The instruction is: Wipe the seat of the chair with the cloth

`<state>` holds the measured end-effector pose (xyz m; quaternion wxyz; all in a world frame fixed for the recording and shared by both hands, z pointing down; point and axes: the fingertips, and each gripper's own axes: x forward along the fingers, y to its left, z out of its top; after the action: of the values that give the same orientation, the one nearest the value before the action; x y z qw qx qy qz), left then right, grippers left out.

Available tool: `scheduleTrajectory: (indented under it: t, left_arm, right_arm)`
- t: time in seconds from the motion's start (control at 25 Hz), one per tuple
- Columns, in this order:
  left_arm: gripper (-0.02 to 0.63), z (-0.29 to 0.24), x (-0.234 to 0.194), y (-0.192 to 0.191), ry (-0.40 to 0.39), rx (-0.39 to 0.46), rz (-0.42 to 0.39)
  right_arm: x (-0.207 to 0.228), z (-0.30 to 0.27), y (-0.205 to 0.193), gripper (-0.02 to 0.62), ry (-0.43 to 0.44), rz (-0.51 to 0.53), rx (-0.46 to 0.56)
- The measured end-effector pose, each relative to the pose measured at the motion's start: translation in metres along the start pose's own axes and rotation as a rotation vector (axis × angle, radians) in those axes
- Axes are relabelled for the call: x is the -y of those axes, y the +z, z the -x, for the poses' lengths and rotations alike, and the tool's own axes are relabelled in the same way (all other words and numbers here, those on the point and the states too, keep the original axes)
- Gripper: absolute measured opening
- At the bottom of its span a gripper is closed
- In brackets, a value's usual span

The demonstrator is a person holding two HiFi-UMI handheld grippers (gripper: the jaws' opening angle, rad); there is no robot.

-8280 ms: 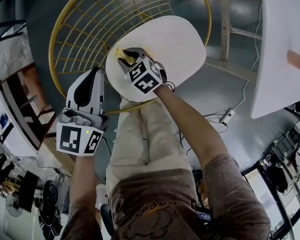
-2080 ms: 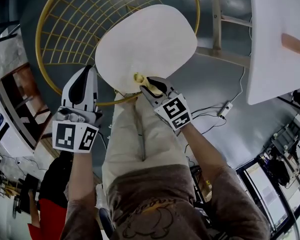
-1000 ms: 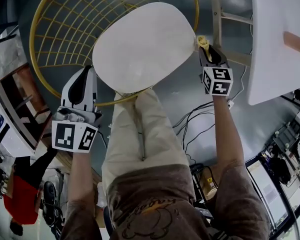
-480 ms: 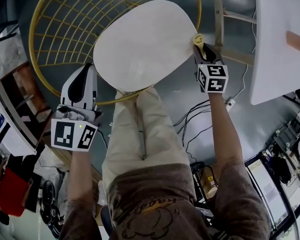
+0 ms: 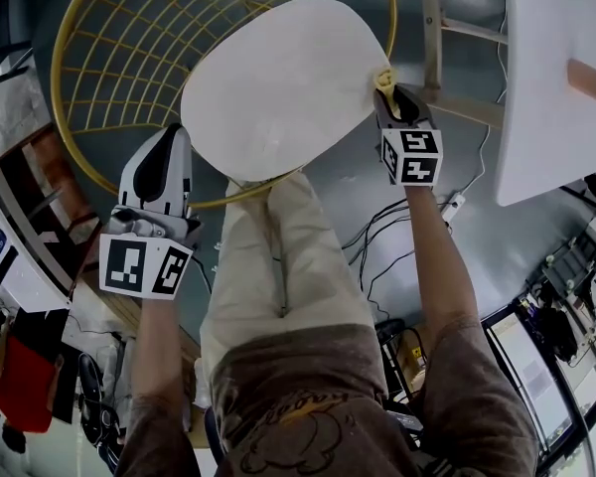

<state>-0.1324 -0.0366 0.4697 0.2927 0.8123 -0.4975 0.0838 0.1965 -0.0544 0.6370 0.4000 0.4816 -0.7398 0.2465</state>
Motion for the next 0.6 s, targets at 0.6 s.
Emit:
scheduleTrajectory:
  t: [0.6]
  left_arm:
    - [0.003,-0.001,0.006,-0.001,0.001,-0.006,0.004]
  right_arm:
    - [-0.057,-0.007,-0.017,0.120,0.102,0.010,-0.024]
